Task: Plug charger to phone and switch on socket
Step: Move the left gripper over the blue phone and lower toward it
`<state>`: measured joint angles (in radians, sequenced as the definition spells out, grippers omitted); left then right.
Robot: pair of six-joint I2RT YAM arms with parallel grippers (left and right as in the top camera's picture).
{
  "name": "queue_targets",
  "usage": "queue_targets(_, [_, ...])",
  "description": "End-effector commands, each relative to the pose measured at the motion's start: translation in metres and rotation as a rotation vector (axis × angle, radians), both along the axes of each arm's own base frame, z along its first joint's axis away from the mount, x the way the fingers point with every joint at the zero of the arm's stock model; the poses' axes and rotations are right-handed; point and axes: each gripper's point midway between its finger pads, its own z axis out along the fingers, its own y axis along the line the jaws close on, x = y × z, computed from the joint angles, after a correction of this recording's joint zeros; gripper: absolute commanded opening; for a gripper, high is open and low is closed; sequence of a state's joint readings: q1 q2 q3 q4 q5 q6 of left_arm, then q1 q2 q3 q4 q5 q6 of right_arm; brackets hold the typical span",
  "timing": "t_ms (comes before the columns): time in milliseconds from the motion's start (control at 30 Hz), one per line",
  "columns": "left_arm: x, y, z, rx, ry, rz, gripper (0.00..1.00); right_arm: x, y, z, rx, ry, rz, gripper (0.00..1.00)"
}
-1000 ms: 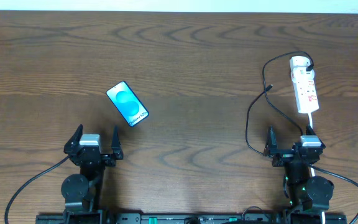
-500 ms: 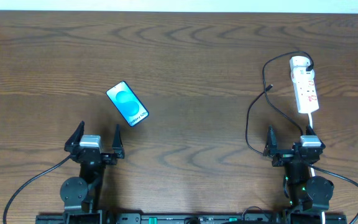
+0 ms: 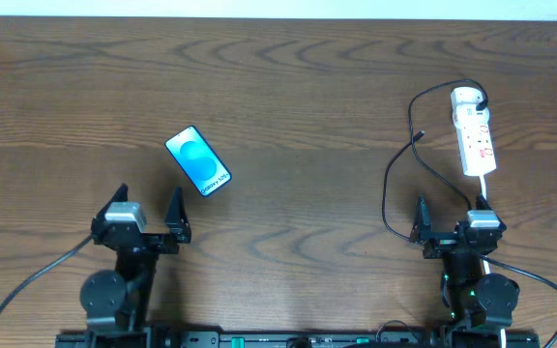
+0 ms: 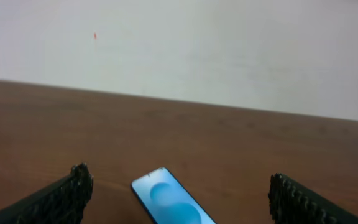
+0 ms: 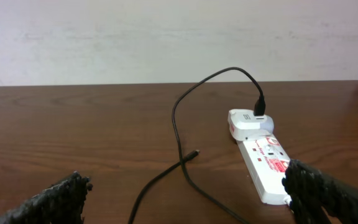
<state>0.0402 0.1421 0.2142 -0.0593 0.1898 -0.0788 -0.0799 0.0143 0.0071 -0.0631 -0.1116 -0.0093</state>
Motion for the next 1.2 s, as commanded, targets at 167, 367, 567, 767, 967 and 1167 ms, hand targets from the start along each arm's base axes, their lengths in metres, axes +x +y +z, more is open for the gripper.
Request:
queue_targets(167, [0.015,-0.007,0.053,-0.025,0.179,-0.041,0.92,0.0,0.001,0.0,-0.011,-0.001,0.003,0.99])
queue_targets(367, [0.029,-0.007,0.072,-0.033,0.315,-0.039,0.93,0.0,0.001,0.0,-0.011,-0.001,0.003,0.99])
queue_targets(567, [0.037,-0.006,0.084,-0.04,0.428,-0.038,0.92,0.0,0.001,0.0,-0.011,-0.001,0.004,0.99])
queue_targets(767, [0.037,-0.006,0.082,-0.049,0.6,-0.037,0.93,0.0,0.001,0.0,-0.011,-0.001,0.003,0.99])
queue_targets(967, [0.032,-0.007,0.074,-0.053,0.654,-0.037,0.93,0.0,0.001,0.0,-0.011,-0.001,0.004,0.99])
queue_targets(1167, [0.03,-0.007,0.071,-0.054,0.665,-0.039,0.93,0.0,0.001,0.0,-0.011,-0.001,0.003,0.99])
